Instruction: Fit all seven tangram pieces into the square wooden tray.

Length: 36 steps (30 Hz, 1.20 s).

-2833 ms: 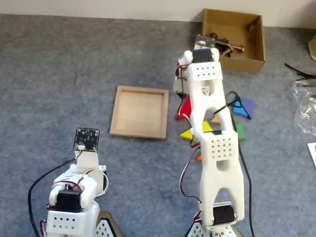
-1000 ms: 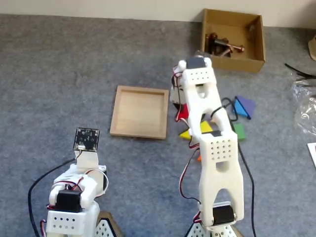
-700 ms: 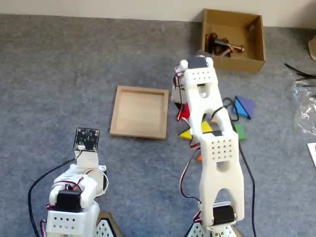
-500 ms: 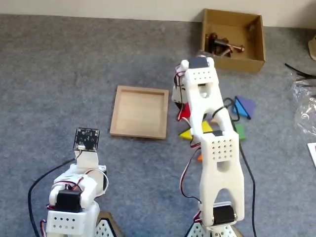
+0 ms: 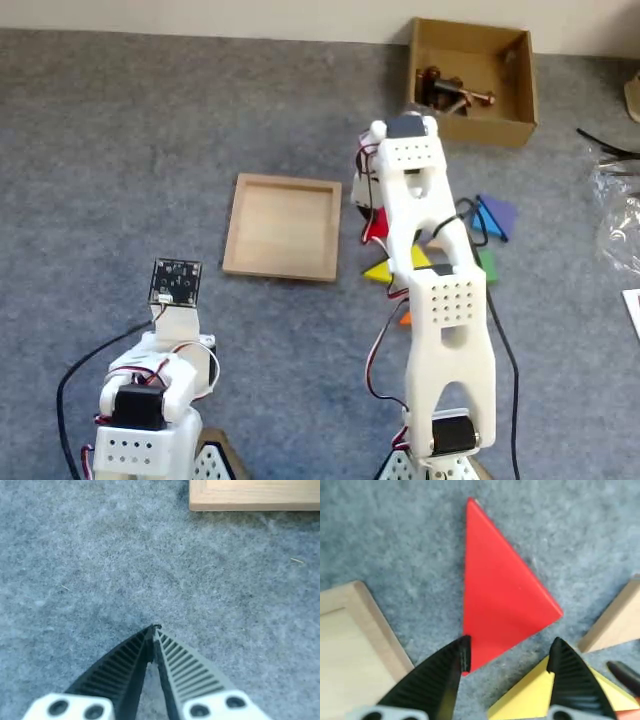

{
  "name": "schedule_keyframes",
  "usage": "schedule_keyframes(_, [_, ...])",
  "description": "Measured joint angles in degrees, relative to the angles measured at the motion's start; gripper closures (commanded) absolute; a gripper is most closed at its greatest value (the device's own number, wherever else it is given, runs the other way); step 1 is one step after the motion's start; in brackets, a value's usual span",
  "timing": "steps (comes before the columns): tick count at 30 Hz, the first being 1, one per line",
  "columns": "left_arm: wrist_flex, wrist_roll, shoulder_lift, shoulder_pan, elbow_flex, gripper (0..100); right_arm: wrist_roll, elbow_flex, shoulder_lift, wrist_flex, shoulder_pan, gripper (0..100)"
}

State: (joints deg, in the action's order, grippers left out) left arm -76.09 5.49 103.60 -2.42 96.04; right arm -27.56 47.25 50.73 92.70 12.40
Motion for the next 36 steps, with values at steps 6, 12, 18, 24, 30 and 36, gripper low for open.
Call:
schedule_keyframes(6, [0.0,0.0,0.0,0.0,0.0,99,2.46,0.0,-0.18,0.53,-0.09,75.6])
schedule_keyframes(12, [0.0,0.0,0.0,0.0,0.0,99,2.55,0.0,-0.18,0.62,-0.09,75.6])
schedule_keyframes(18, [0.0,0.0,0.0,0.0,0.0,99,2.55,0.0,-0.18,0.88,-0.09,75.6])
schedule_keyframes(24, [0.0,0.0,0.0,0.0,0.0,99,2.55,0.0,-0.18,1.23,-0.09,75.6])
schedule_keyframes(30, [0.0,0.0,0.0,0.0,0.0,99,2.55,0.0,-0.18,1.23,-0.09,75.6])
schedule_keyframes(36, [0.0,0.0,0.0,0.0,0.0,99,2.55,3.43,-0.09,2.29,-0.09,75.6])
